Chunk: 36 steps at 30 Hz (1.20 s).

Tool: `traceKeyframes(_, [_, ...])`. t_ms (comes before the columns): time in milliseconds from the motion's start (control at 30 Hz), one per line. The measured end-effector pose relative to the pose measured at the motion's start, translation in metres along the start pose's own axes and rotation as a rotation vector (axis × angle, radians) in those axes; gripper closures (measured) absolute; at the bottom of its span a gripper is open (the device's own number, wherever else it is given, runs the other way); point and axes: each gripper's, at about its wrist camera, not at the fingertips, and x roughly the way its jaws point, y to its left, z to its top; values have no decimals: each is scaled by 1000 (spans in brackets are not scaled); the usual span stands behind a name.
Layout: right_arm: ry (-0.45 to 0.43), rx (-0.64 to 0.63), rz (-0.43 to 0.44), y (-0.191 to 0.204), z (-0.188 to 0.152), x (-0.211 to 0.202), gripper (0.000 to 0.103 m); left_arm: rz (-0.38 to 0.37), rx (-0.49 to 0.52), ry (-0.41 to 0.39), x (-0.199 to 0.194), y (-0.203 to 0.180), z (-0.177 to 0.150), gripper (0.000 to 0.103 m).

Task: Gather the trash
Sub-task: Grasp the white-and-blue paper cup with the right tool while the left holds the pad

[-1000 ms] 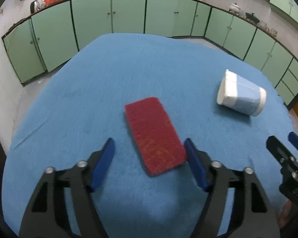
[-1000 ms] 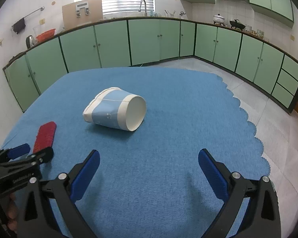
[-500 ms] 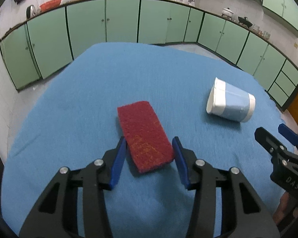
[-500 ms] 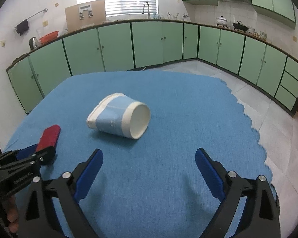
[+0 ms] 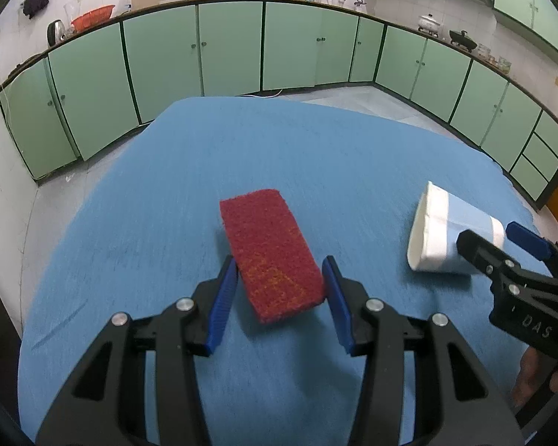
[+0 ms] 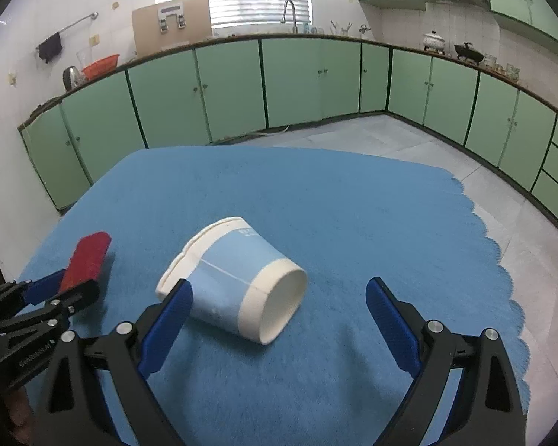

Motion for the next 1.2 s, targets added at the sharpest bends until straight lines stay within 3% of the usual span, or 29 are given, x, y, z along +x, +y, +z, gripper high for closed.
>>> traceKeyframes(100, [15,8,36,0,3,6,11,6,1,-3,2,0,3,58])
traceKeyframes(200, [29,14,96,0,3,8,33,13,5,-9,2,1,3,58])
traceKeyframes(367, [12,38,123,-2,-2,-1,53,18,3,-5,-1,-2,-4,58])
traceKeyframes(667, [-22,7,129,2,-10,-26,64,0,19,-9,-14,-10,-3,58])
traceKeyframes(1033, [-81,9,43,-5,-9,-71,70,-67,75,-74,-50,-39,-3,58])
traceKeyframes(1067, [-85,16,36,-9,-10,-76,75,-74,82,-81,-54,-43,-4,58])
traceKeyframes(1100, [-80,21,18,-10,-9,-78,103,-81,88,-86,-58,-47,-5,58])
traceKeyframes(1200, [-78,44,-2,-22,-12,-83,103,-101,112,-100,-68,-59,-9,58])
